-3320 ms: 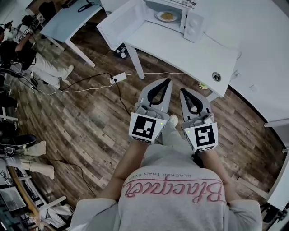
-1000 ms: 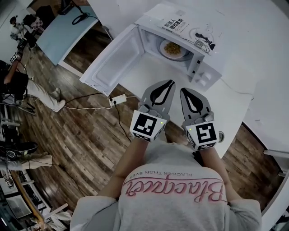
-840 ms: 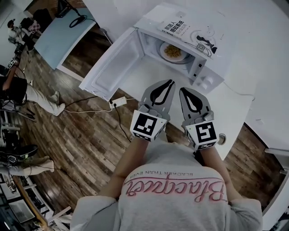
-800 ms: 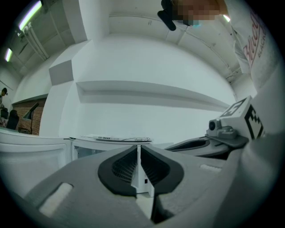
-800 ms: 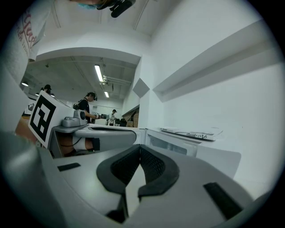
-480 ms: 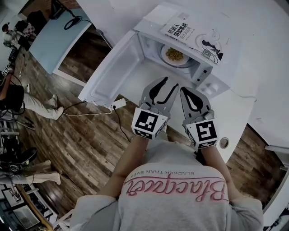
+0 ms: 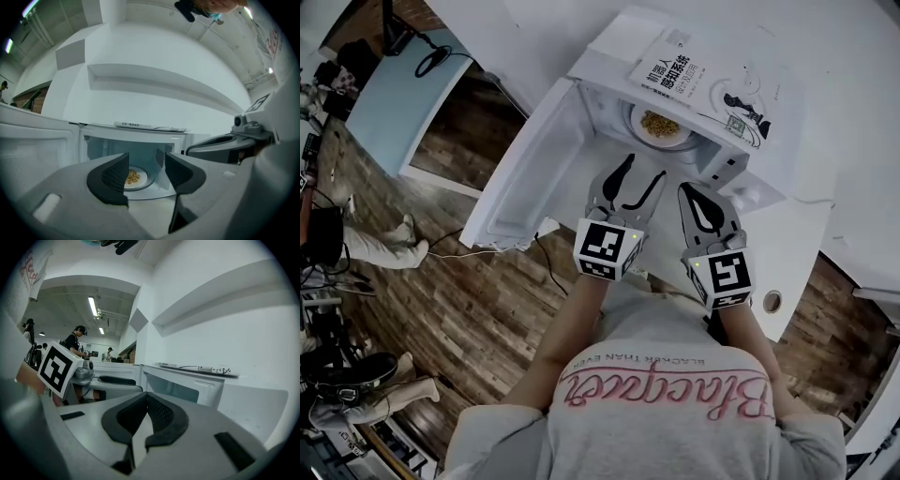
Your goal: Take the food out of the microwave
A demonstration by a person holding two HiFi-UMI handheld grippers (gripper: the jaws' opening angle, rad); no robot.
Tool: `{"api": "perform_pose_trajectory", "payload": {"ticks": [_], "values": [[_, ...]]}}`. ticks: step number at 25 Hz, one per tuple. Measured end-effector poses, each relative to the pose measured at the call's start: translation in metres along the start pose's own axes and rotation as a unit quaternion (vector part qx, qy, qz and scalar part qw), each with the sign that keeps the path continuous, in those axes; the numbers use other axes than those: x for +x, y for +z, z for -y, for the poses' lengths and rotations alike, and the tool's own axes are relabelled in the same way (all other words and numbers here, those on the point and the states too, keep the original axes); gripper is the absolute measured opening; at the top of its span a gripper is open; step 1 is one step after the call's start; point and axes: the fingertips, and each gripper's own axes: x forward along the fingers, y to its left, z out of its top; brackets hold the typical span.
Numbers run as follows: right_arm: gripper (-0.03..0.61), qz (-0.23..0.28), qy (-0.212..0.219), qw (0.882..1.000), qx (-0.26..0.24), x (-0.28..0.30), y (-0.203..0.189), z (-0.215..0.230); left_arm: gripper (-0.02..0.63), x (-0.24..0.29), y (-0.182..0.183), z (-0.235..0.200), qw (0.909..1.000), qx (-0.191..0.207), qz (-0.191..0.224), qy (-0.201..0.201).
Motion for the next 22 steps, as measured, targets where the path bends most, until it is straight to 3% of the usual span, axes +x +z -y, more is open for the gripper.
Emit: {"api": "perform_pose_trajectory", "payload": {"ticks": [6, 10, 18, 22], "values": [[0.011, -0.016, -0.013, 1.0, 0.01, 0.021, -0.014, 0.006, 0.242, 0.028, -0.037, -0.028, 0.9964, -0.064, -0.054, 0.009], [0.011, -0.025, -0.016, 0.999, 0.011, 0.034, -0.022, 0.01, 0.242, 0.042, -0.068, -0.046, 0.9879, -0.121, -0.095, 0.022], [0.011, -0.043, -0.017, 0.999, 0.015, 0.049, -0.039, 0.015, 0.242, 0.068, -0.109, -0.075, 0.9551, -0.256, -0.137, 0.059], [0.011, -0.051, -0.018, 0.998, 0.019, 0.053, -0.046, 0.018, 0.242, 0.081, -0.124, -0.08, 0.9259, -0.342, -0.144, 0.071]]}}
